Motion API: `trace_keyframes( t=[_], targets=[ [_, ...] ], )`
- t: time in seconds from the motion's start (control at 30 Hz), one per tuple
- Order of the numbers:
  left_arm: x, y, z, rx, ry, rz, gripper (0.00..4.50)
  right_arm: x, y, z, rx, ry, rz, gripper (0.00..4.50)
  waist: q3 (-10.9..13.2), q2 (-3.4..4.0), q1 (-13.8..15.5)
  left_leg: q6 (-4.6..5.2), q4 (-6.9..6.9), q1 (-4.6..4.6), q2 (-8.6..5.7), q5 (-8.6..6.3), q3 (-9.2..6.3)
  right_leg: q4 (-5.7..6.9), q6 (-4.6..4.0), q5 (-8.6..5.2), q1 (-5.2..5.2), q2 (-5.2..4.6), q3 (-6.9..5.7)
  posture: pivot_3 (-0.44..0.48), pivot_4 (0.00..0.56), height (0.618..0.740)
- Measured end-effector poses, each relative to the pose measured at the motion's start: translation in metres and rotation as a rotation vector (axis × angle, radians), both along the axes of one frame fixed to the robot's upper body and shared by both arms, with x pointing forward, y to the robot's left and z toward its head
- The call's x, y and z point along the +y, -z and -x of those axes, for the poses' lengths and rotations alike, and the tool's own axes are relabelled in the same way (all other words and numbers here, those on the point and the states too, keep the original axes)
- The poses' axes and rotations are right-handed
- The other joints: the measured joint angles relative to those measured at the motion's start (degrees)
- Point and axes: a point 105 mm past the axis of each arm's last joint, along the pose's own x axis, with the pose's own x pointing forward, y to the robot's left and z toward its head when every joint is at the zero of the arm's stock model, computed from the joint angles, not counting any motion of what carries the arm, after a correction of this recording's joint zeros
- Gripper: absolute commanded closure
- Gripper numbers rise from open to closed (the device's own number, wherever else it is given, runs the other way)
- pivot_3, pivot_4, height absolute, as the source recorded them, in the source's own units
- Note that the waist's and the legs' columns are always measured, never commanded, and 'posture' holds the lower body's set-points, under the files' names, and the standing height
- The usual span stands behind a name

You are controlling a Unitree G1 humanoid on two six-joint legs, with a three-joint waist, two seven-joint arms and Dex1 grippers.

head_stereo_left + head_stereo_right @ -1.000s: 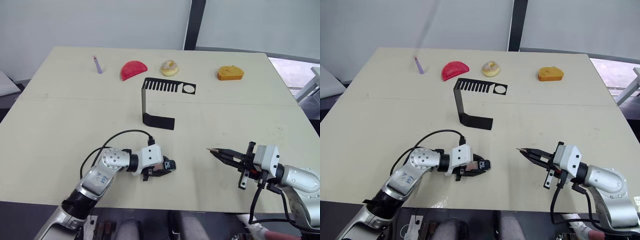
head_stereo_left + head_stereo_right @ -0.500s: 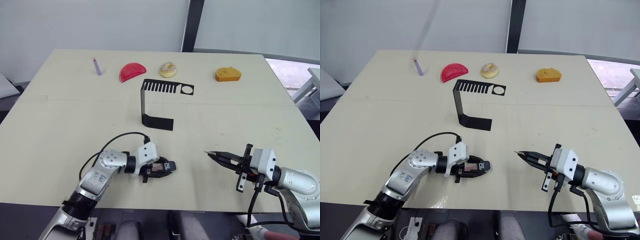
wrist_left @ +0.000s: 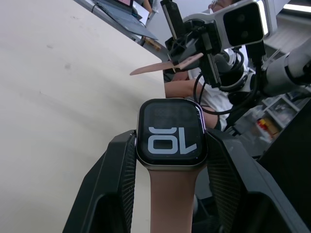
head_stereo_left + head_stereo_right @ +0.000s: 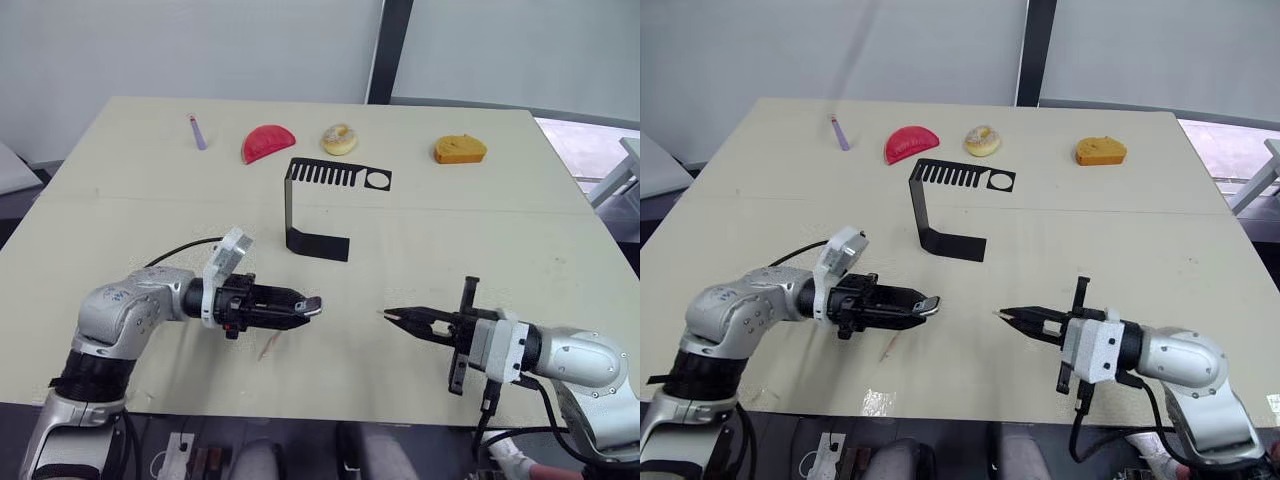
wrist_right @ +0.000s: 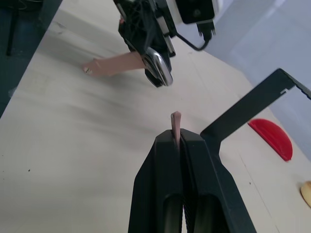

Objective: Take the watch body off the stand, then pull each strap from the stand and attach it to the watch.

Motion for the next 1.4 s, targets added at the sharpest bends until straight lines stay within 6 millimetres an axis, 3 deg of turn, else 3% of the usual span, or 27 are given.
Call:
trace_keyframes(
  t=[0.17, 0.43, 1.4],
  targets=[
    [-0.016, 0.015, -0.01, 0.037, -0.042, -0.066, 2.89, 0.005, 0.004, 0.0, -0.037, -0.01, 0.046, 4.5, 0.01, -0.02, 0.01, 0.0, 0.0, -0.02, 0.0, 0.0, -0.01, -0.01, 0.0, -0.01, 0.0, 0.0, 0.01, 0.0, 0.15, 0.74],
    [-0.046, 0.015, -0.009, 0.101, -0.073, -0.097, 2.89, 0.006, 0.018, -0.003, -0.065, 0.017, 0.11, 4.5, 0.02, -0.03, -0.28, -0.05, 0.01, 0.02, 0.03, 0.0, -0.01, 0.08, -0.03, -0.03, -0.01, 0.04, 0.03, 0.0, 0.15, 0.74],
    [-0.05, 0.018, -0.008, 0.13, -0.101, -0.13, 2.89, 0.002, 0.019, -0.018, -0.108, 0.079, 0.112, 4.5, 0.02, -0.04, -0.08, -0.08, 0.01, 0.02, 0.02, 0.01, -0.03, 0.05, -0.04, -0.04, -0.01, 0.02, 0.03, 0.0, 0.15, 0.74]
  ],
)
